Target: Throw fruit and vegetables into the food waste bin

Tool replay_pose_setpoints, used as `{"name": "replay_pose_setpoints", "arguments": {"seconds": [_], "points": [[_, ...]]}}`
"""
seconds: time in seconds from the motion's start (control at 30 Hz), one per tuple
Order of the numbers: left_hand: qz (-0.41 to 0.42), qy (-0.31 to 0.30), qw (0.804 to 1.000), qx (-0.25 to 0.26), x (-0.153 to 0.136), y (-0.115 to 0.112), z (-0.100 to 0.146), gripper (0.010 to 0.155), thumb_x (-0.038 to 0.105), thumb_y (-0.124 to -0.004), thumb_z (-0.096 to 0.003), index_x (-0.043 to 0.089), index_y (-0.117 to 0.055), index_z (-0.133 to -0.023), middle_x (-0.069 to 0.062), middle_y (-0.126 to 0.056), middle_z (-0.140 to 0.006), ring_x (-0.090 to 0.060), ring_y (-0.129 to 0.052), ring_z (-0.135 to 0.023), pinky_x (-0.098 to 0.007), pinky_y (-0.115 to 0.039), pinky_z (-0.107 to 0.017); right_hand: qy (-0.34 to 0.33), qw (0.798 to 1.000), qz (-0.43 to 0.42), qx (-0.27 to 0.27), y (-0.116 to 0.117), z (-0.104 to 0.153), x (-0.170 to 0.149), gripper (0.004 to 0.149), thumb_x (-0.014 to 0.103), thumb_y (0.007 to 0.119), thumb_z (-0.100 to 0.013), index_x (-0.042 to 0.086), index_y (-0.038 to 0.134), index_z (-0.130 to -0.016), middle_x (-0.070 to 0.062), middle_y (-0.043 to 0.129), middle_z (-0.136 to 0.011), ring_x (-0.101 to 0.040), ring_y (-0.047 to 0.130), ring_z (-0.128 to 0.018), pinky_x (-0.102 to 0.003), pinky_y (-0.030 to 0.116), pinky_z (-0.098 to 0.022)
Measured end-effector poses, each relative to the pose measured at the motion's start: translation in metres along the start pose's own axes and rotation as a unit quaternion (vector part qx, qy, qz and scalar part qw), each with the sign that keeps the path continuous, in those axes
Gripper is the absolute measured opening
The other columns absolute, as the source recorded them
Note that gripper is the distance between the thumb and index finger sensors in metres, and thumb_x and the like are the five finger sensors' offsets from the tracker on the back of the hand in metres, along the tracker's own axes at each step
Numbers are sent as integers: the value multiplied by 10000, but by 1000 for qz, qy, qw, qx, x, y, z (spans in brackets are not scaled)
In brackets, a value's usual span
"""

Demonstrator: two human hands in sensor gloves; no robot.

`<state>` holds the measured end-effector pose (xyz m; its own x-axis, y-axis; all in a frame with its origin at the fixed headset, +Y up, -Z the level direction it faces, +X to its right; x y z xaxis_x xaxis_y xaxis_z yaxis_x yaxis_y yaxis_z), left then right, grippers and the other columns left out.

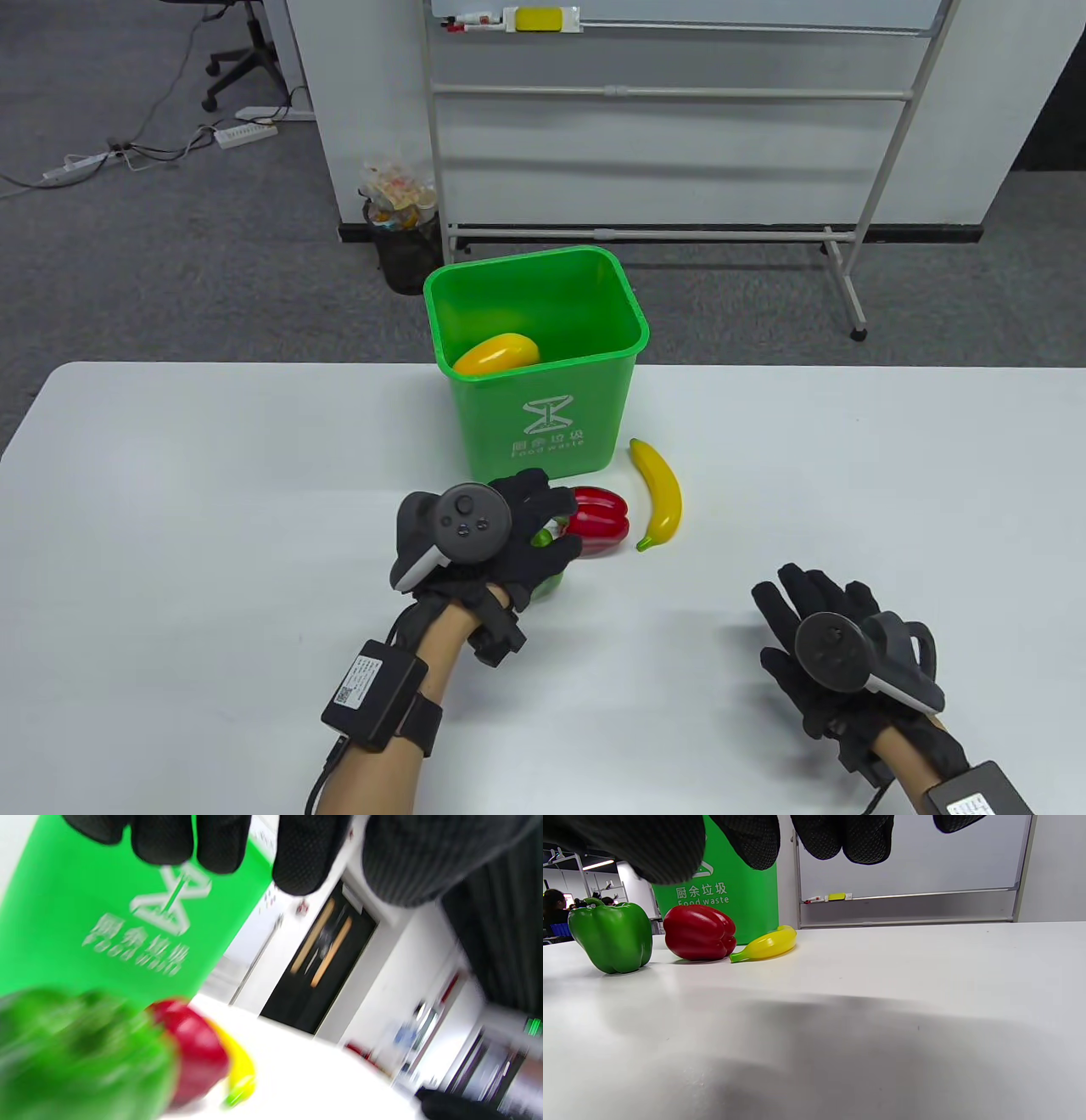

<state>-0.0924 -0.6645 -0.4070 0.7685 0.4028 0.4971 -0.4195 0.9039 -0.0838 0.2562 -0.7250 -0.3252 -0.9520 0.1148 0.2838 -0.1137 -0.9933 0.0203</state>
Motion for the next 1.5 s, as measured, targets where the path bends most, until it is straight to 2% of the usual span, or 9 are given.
{"name": "replay_pose_setpoints", "arguments": {"seconds": [0.13, 0.47, 0.77, 0.93, 1.03, 1.13, 1.3, 1.4, 1.5], "points": [[-140, 12, 986, -95, -16, -49, -5, 819, 571, -894, -342, 428, -443, -1010, -165, -252, -1145, -597, -385, -1009, -729, -416, -704, 1, 1000, -1, 7, 2, 0, -2, 758, 510, 733, -419, 255, 475, -1084, -109, 380, -1163, -418, 488, -1103, -738, 364, -742], [-113, 40, 989, -83, -37, -74, -13, 822, 419, -961, -359, 426, -431, -988, -177, -285, -1123, -597, -613, -932, -707, -567, -661, -1, 1000, -1, 11, 2, 0, -1, 753, 508, 733, -418, 256, 482, -1082, -112, 385, -1161, -422, 489, -1101, -736, 367, -742], [123, 35, 990, -57, -43, -80, 17, 787, 498, -901, -385, 286, -487, -1020, -261, -459, -1094, -571, -783, -825, -672, -687, -592, -2, 1000, 0, 15, 3, 0, 0, 746, 507, 731, -419, 249, 496, -1079, -112, 393, -1158, -422, 498, -1097, -733, 375, -741], [404, 38, 910, -86, -41, -113, 44, 782, 636, -713, -440, 149, -531, -1023, -321, -642, -1011, -482, -942, -678, -581, -812, -488, -4, 1000, 3, 22, 6, 0, 3, 743, 508, 730, -419, 247, 503, -1076, -112, 396, -1157, -422, 502, -1096, -734, 378, -738], [594, 28, 797, -105, -18, -128, 53, 793, 652, -681, -456, 112, -546, -1021, -340, -673, -988, -466, -973, -639, -562, -836, -458, -6, 1000, 7, 27, 8, -1, 5, 742, 509, 730, -419, 244, 509, -1075, -115, 398, -1156, -421, 504, -1095, -734, 379, -738], [674, -25, 735, -70, 13, -82, 27, 792, 650, -672, -472, 117, -516, -1035, -329, -632, -1018, -468, -943, -678, -565, -813, -491, -8, 1000, 7, 27, 8, -3, 10, 739, 509, 728, -419, 243, 512, -1073, -115, 398, -1155, -422, 506, -1093, -733, 383, -735], [639, -8, 759, 127, 26, 77, -57, 880, 684, -515, -468, 98, -196, -1042, -257, -400, -1101, -445, -770, -895, -562, -715, -652, -14, 1000, 2, 28, 9, -4, 16, 737, 511, 725, -420, 243, 514, -1073, -119, 403, -1153, -424, 512, -1090, -732, 390, -733], [578, 141, 784, 178, 9, 111, -65, 991, 709, -446, -440, 5, -17, -990, -370, -140, -1056, -581, -495, -960, -672, -530, -674, -13, 999, 13, 41, 13, -2, 18, 739, 514, 725, -420, 245, 511, -1074, -111, 397, -1156, -421, 509, -1092, -731, 389, -734], [539, 147, 815, 155, 3, 108, -54, 976, 704, -455, -461, 2, -67, -1016, -370, -179, -1065, -590, -510, -948, -680, -537, -663, -11, 999, 1, 41, 10, -2, 15, 739, 509, 728, -420, 245, 510, -1075, -108, 391, -1158, -422, 499, -1096, -731, 380, -739]]}}
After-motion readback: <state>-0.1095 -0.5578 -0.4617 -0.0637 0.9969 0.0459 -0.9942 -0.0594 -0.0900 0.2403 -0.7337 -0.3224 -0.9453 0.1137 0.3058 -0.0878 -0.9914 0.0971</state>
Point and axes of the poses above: the tracker on the back of each hand, its own x axis roughly to the thumb side, its own z axis roughly from the fingertips to the wrist, y = z × x, the point moved 1 cm from there along -z, roughly from the wrist to the fingertips
